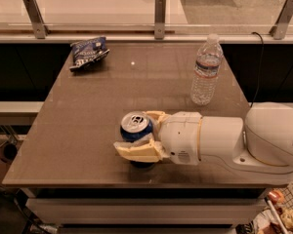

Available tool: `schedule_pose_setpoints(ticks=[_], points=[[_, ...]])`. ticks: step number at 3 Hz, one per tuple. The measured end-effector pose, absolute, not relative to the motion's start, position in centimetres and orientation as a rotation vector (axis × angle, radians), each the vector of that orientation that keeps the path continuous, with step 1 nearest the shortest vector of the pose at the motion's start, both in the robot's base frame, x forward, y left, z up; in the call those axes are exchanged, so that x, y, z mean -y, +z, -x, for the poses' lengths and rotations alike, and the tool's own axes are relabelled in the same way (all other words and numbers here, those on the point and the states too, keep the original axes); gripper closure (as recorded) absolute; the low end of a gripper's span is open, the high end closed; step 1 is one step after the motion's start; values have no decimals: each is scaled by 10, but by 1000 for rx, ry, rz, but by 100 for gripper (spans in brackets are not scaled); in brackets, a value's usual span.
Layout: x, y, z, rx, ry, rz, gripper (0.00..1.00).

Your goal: Move pepsi can near blue chip bag

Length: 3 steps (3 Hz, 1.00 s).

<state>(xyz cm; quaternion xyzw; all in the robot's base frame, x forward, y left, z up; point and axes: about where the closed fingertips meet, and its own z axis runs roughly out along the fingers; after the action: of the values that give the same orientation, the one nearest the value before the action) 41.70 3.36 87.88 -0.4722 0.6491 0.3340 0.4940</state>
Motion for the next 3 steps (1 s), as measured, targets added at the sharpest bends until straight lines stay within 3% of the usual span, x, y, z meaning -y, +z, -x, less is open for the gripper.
schedule_pose_setpoints(ticks=[1,3], points=[[-35,880,-416,-1572,808,1150,100],[-59,924,-457,-1582,765,1115,100]])
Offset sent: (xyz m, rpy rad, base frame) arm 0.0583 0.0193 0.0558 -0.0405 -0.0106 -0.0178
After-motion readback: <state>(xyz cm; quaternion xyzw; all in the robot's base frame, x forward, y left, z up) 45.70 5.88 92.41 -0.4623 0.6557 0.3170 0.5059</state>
